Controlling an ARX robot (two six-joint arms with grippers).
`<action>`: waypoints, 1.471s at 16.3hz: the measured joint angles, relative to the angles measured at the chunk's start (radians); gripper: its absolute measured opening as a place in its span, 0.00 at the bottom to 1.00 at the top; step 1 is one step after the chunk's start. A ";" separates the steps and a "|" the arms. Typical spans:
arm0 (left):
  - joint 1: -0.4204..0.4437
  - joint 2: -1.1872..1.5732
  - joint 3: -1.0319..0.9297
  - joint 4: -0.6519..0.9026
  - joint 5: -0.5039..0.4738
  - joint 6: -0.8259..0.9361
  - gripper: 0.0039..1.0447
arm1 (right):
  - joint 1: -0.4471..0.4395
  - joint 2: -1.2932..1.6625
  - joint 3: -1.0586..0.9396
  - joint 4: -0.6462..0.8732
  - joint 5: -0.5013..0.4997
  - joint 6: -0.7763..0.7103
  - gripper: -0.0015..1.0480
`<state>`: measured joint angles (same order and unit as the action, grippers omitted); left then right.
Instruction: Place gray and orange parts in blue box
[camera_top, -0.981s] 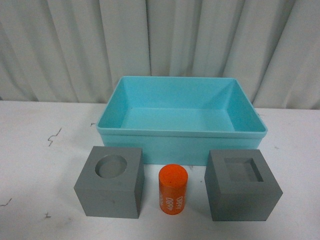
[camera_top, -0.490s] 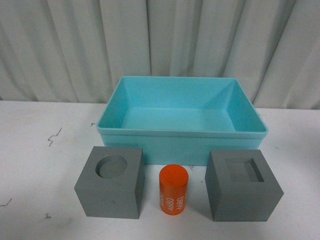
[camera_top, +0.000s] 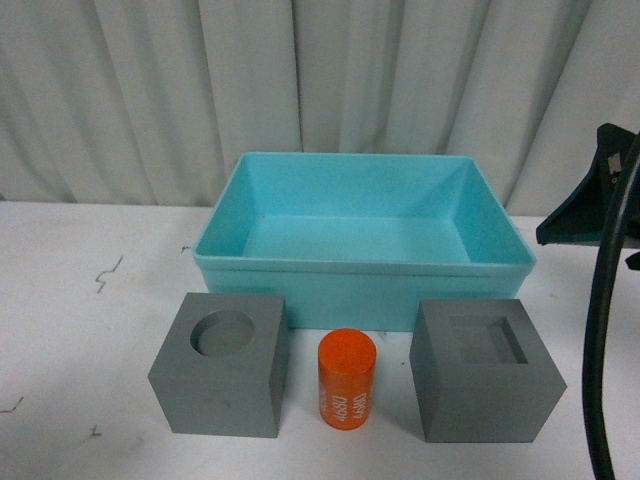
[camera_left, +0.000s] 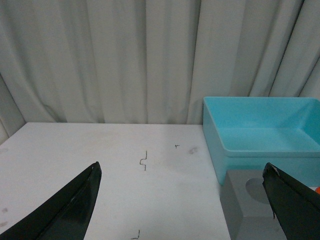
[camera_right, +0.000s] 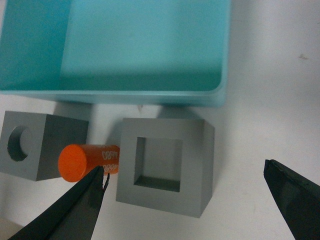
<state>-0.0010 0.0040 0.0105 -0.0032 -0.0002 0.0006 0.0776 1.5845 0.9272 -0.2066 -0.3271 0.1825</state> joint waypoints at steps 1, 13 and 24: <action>0.000 0.000 0.000 0.000 0.000 0.000 0.94 | 0.022 0.027 -0.001 0.013 -0.003 0.000 0.94; 0.000 0.000 0.000 0.000 0.000 0.000 0.94 | 0.047 0.288 -0.007 0.132 0.014 -0.008 0.94; 0.000 0.000 0.000 0.000 0.000 0.000 0.94 | 0.047 0.314 -0.006 0.157 0.011 -0.008 0.44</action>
<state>-0.0010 0.0040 0.0105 -0.0032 -0.0002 0.0006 0.1242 1.8984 0.9215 -0.0494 -0.3164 0.1745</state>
